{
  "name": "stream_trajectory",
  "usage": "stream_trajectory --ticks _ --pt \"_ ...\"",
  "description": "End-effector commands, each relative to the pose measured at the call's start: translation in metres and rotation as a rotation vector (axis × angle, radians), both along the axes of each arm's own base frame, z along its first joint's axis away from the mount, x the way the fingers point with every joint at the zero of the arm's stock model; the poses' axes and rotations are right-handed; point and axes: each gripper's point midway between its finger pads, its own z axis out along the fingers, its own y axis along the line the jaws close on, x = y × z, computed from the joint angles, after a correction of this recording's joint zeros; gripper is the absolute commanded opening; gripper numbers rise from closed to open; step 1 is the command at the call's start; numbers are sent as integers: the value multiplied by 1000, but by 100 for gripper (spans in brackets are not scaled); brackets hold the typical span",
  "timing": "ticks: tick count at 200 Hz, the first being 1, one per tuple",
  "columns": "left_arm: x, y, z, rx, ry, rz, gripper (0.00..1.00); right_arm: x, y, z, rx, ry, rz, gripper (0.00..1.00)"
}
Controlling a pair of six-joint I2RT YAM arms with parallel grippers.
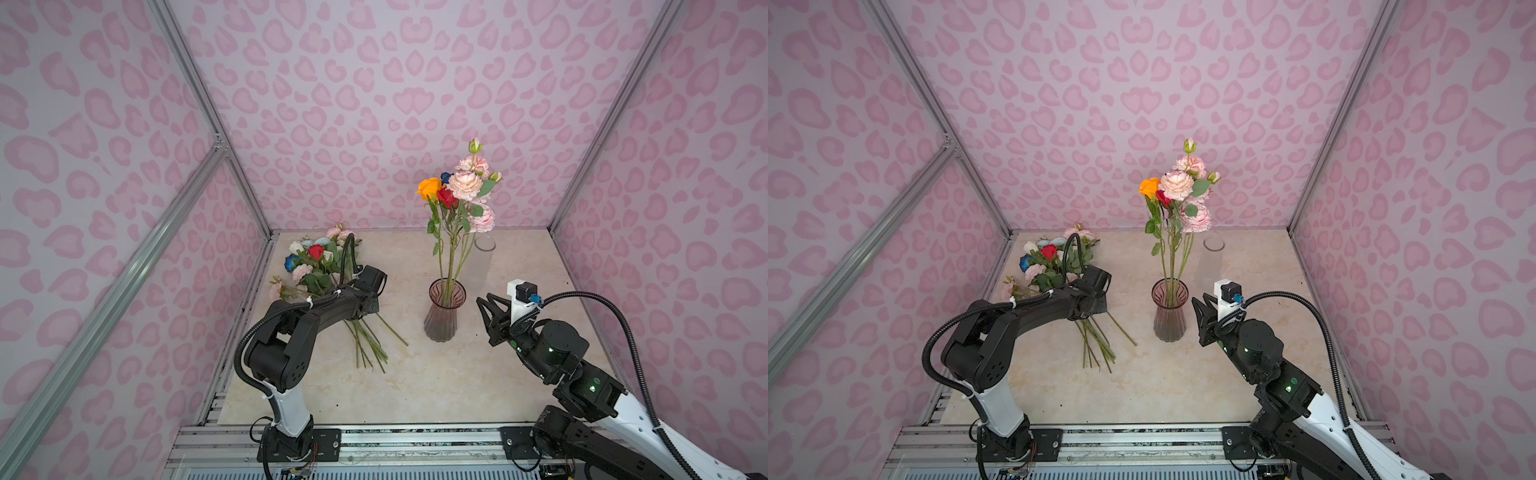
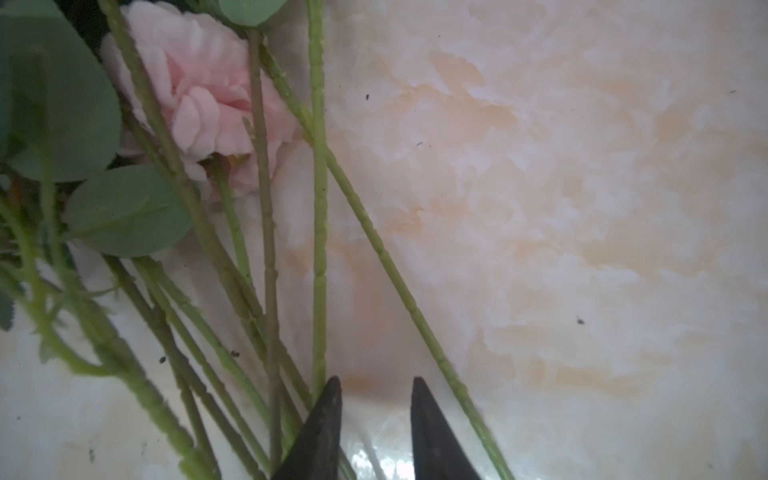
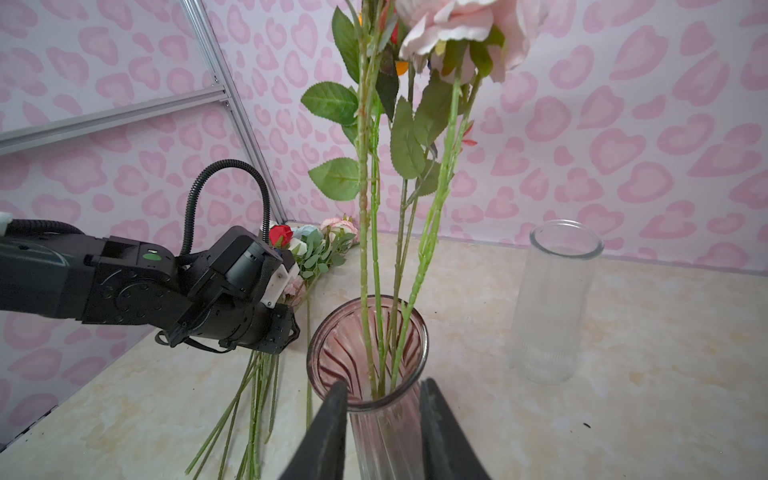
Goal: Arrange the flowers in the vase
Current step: 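Close the left gripper on another pink rose stem in the pile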
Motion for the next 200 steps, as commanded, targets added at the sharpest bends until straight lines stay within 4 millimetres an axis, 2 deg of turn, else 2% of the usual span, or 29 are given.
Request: stream_trajectory --ticks 1,25,60,70,83,115,168,180,200 --pt "1 3 -4 28 13 -4 28 2 0 6 31 -18 1 31" --pt "-1 0 0 8 12 -18 26 3 -2 4 34 -17 -9 31" --pt "-3 -21 32 -71 -48 -110 30 6 -6 4 49 -16 -24 31" --pt "-2 -20 41 -49 -71 -123 32 8 -5 2 54 -10 -21 31" --pt "4 -10 46 1 -86 -97 34 9 -2 0 55 -2 -14 31" --pt "17 4 28 29 -19 -43 33 11 2 -2 54 5 -2 31" --pt "17 14 2 101 31 -5 31 11 -5 -5 44 4 -21 32" --pt "15 13 2 89 20 -1 31 11 -7 -5 51 1 -26 32" --pt "16 4 16 60 -12 -30 31 13 -9 -7 53 5 -29 32"
